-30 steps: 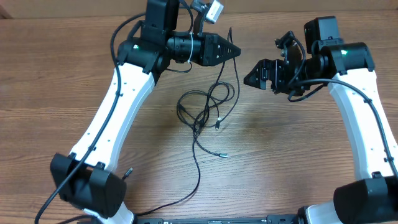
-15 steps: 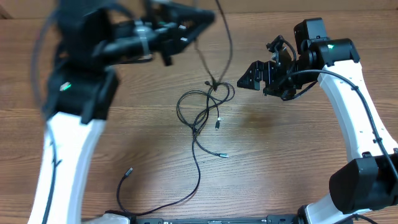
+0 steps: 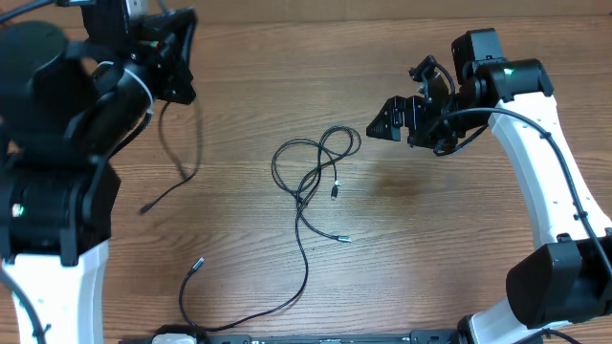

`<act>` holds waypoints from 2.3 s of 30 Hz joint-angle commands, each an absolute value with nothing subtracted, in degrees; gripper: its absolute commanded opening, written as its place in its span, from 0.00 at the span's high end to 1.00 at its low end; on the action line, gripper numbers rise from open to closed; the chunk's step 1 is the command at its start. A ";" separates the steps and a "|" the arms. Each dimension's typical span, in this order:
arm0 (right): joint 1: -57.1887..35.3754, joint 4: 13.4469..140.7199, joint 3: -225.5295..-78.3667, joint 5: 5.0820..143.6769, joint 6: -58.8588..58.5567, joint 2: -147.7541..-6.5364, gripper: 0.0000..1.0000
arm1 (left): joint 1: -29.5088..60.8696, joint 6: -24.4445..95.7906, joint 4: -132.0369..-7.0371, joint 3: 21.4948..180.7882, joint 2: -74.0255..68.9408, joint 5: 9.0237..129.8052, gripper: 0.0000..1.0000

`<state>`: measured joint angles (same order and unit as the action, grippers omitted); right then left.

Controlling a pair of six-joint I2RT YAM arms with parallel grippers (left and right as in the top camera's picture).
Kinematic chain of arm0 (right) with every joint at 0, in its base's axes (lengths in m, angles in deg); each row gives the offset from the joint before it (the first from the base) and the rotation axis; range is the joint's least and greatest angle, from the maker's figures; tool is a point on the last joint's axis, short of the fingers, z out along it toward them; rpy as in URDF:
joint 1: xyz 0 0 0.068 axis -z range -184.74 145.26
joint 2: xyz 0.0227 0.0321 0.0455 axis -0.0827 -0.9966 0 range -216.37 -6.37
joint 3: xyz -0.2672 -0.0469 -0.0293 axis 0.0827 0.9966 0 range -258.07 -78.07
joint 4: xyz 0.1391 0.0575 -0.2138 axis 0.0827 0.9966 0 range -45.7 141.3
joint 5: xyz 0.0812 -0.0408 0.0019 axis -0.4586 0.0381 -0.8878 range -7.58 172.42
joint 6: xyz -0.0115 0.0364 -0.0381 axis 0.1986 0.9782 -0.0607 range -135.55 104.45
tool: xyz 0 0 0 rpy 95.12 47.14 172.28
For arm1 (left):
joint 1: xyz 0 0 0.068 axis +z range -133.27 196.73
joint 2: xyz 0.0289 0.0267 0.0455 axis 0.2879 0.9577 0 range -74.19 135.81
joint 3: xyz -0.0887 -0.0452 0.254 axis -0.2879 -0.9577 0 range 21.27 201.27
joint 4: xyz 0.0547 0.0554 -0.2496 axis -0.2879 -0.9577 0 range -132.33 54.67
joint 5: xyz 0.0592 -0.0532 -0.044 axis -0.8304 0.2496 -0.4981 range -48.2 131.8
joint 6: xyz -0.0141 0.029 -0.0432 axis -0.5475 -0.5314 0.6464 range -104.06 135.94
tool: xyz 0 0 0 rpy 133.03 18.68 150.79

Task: Untangle cables
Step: 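Carry the separated cable far left with the left gripper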

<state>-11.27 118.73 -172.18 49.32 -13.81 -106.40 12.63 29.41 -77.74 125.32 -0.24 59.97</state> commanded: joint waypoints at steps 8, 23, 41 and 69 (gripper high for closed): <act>-11.42 114.80 -172.05 60.14 -14.29 -106.16 0.00 | 14.73 23.29 -81.68 125.62 10.01 28.28 0.95; -11.42 114.82 -172.05 60.14 -14.31 -106.16 0.00 | 33.20 25.26 -80.48 125.62 18.91 29.42 0.96; -11.44 114.82 -172.05 60.14 -14.29 -106.16 0.00 | 48.72 31.36 -89.33 125.62 33.66 45.59 0.18; -11.42 114.82 -172.05 60.14 -14.29 -106.16 0.00 | 37.53 28.82 -99.05 114.96 35.22 54.01 0.02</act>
